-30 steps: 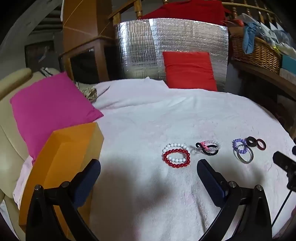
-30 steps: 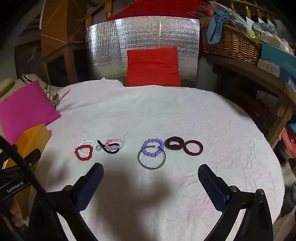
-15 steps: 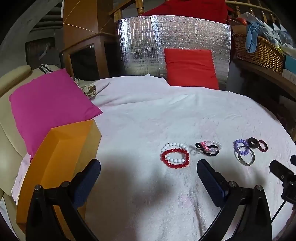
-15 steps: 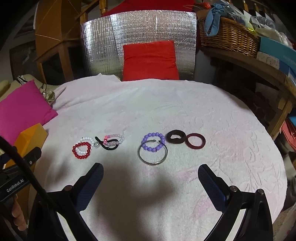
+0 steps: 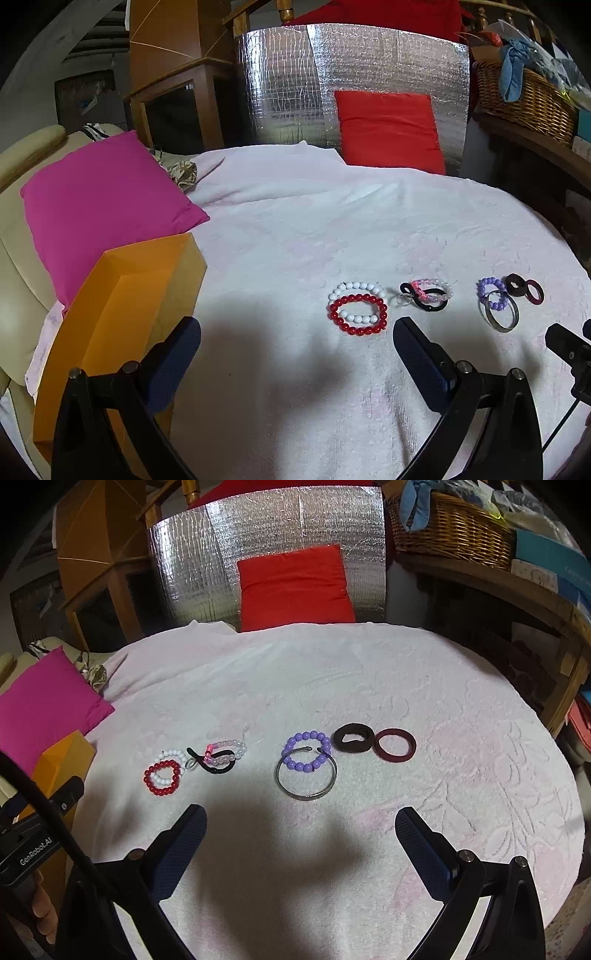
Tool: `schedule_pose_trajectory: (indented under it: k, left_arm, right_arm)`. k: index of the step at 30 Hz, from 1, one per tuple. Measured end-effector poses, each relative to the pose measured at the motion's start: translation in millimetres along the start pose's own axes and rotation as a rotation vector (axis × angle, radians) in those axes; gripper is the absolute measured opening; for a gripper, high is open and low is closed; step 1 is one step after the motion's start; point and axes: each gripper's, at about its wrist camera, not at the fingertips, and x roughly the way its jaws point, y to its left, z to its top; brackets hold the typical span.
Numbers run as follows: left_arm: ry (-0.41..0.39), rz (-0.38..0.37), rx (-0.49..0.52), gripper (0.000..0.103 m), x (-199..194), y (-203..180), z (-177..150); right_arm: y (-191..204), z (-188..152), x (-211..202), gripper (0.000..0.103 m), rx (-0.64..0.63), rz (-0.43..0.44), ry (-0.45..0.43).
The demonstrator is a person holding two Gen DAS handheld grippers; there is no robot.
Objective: Organize jewelry
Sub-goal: 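Move both tools toward the row of bracelets on the blanket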
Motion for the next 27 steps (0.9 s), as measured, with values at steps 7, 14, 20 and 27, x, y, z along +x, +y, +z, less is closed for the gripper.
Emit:
schedule_pose_trajectory:
  k: [7,14,20,27]
  left_arm:
    - [0.008,0.007,0.004,0.103,3,0,0]
    - [0.036,0.008,0.003,0.103,10,3,-1]
    - [0.156,-0.018,-0.027,0.103,43,17,-2]
    - [0.275,-0.132,-0.003,0.103,84,1,-4]
  right_arm:
    - [-2,1,4,0.103,0.026,0.01,0.0]
    - [-6,2,8,0.103,0.032,0.0,0.009]
    - [-17,7,37,0.102,0.033,-0.027,0.09]
    - [-34,13,74,0.097,0.044,-0.015,0.205]
